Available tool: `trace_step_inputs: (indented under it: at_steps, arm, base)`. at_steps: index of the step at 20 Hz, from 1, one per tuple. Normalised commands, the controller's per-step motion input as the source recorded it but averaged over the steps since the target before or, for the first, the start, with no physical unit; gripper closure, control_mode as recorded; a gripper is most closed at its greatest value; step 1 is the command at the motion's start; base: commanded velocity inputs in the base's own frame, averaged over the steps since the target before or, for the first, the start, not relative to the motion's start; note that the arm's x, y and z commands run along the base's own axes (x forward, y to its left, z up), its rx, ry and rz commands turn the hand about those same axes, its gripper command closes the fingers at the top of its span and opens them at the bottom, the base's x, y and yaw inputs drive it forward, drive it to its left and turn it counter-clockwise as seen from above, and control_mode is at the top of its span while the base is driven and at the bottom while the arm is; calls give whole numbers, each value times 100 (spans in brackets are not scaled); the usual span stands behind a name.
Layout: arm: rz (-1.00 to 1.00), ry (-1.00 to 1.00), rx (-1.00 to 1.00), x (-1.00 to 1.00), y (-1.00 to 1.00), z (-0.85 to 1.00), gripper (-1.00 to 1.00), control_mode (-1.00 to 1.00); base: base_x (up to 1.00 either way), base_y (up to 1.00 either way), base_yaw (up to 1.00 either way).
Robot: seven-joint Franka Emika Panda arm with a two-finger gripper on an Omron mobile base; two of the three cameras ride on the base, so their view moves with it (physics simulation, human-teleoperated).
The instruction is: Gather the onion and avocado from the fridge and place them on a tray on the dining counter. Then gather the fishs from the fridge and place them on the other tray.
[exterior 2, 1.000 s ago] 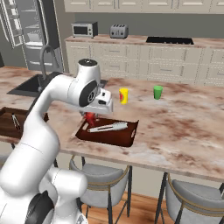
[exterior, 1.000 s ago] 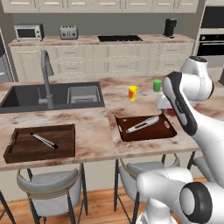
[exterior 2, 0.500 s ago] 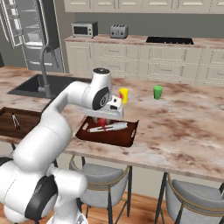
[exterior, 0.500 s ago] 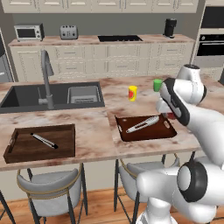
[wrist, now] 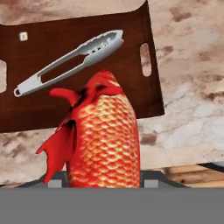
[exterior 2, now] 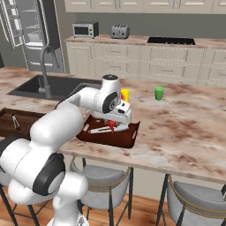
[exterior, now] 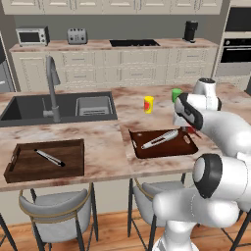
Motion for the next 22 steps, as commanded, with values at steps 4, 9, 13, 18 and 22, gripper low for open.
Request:
trace_step_inputs:
  at_steps: [4,9,13,18,22]
  arm:
    - [-13,3,0,46,-3,-44,100,-100]
    - [-10,0,0,45,0,-45,100,-100]
    - [-8,0,0,42,-3,-40,100,-100]
    - [-7,0,0,43,-8,-40,100,-100]
    - [-7,0,0,41,-10,-39,100,-100]
  base:
    - [0,0,0]
    - [0,0,0]
    - [0,0,0]
    - [0,0,0]
    - [0,0,0]
